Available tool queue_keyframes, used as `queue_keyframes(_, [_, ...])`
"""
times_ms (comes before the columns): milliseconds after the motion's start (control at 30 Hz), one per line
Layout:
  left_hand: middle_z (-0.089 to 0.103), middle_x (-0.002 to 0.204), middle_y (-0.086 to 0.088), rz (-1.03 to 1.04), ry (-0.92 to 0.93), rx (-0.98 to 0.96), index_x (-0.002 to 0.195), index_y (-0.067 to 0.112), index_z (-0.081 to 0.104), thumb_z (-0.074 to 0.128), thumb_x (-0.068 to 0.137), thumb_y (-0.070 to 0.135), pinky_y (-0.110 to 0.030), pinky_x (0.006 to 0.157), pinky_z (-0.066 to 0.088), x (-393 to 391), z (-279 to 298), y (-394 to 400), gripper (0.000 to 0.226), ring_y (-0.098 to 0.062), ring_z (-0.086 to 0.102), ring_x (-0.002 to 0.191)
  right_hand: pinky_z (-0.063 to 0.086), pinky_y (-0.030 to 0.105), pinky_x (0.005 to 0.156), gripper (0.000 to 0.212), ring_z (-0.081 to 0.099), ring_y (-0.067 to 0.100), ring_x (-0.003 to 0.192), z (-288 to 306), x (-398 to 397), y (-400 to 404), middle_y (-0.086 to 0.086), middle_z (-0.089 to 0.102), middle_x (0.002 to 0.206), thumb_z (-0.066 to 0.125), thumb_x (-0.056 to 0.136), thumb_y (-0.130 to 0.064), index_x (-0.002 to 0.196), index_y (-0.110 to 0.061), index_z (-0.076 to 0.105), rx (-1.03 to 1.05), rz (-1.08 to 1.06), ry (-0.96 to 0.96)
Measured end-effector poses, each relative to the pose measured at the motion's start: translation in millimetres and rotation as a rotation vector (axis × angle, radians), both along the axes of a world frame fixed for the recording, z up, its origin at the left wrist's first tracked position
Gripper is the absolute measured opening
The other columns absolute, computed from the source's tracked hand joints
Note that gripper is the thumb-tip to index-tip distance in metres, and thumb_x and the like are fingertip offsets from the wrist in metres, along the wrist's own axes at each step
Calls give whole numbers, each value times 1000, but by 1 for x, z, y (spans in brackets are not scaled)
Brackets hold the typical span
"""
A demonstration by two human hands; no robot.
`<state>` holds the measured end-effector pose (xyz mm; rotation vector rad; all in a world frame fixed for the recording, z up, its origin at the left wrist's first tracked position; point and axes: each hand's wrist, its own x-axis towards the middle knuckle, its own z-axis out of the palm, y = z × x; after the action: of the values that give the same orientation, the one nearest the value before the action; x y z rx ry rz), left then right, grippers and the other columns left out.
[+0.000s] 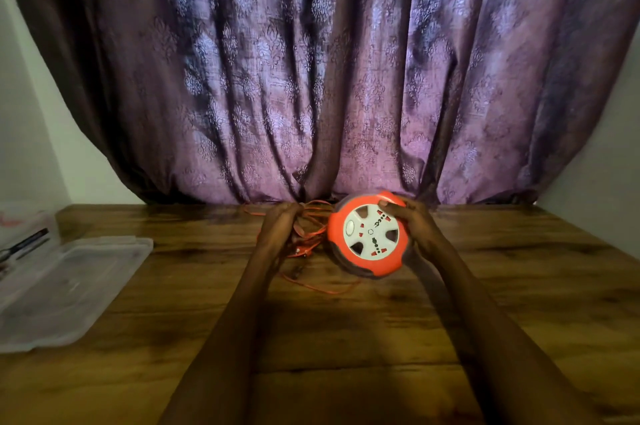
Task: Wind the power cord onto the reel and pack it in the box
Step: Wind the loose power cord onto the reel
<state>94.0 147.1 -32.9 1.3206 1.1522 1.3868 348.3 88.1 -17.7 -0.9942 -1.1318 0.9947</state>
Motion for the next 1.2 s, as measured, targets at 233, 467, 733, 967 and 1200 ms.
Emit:
queue_keyframes(233, [63,57,16,-81,71,312,85,9,70,63,95,8,-12,56,40,9,0,-7,12,9,51,54,59,37,65,19,71,24,76,10,0,-4,13,75,90,78,80,-18,99,-17,77,29,65,-207])
queue_keyframes(467, [63,78,0,-29,127,407,106,14,77,70,90,12,-22,74,44,19,3,-13,17,1,57,75,58,22,72,23,74,10,83,23,-15,-1,-7,78,93,79,83,-28,99,-44,74,165,74,-614])
queue_keyframes(733, [54,90,3,-140,107,526,109,23,76,71,90,17,-8,78,41,23,7,-18,20,7,55,82,54,29,94,44,66,6,103,31,-34,13,-10,67,120,75,87,-34,127,-38,58,204,90,-846])
queue_keyframes(967, [68,102,2,-239,-169,361,99,19,74,60,98,16,-29,82,50,17,8,-17,15,-11,64,92,57,39,80,41,69,15,87,29,-36,14,-4,71,99,77,81,-40,112,-33,51,217,10,-862])
queue_keyframes(1200, [70,118,-2,-539,17,198,125,15,62,59,95,-1,-26,93,54,8,7,-16,34,-9,66,103,52,24,56,51,67,1,64,22,-40,12,-11,71,77,80,64,-61,100,-44,47,248,-25,-838])
